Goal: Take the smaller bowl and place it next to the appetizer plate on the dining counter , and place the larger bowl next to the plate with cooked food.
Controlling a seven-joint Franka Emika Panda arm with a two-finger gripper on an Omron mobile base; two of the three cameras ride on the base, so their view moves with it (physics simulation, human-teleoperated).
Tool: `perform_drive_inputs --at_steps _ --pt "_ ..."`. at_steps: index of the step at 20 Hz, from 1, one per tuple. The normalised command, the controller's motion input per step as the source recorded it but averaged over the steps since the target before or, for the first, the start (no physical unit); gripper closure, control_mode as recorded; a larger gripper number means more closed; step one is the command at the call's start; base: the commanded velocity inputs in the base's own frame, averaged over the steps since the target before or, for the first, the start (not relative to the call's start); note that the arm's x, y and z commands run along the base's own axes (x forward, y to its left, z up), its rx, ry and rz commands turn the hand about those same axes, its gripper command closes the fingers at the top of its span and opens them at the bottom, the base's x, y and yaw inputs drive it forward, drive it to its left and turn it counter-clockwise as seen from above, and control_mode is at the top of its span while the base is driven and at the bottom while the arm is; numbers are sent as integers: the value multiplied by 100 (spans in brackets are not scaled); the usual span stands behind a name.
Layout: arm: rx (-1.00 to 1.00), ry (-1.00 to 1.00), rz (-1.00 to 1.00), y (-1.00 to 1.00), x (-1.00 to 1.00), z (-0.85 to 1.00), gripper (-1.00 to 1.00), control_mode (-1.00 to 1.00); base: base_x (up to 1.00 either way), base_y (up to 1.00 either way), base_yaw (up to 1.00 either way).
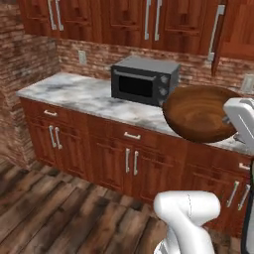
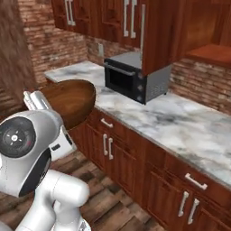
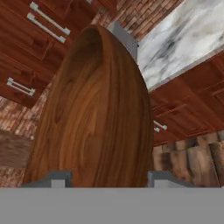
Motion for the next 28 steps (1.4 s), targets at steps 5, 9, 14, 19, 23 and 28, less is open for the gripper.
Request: perform_drive_inputs --at_steps 5,9,14,19,23,28 --pt "0 0 0 0 0 0 100 100 0 0 100" --pt "0 0 0 0 0 0 100 100 0 0 100" --pt "0 0 0 0 0 0 100 100 58 0 93" --pt "0 0 0 0 0 0 100 100 97 -27 76" --pt "0 0 0 0 0 0 100 100 100 -59 63" --pt "0 0 0 0 0 0 100 100 98 -71 61"
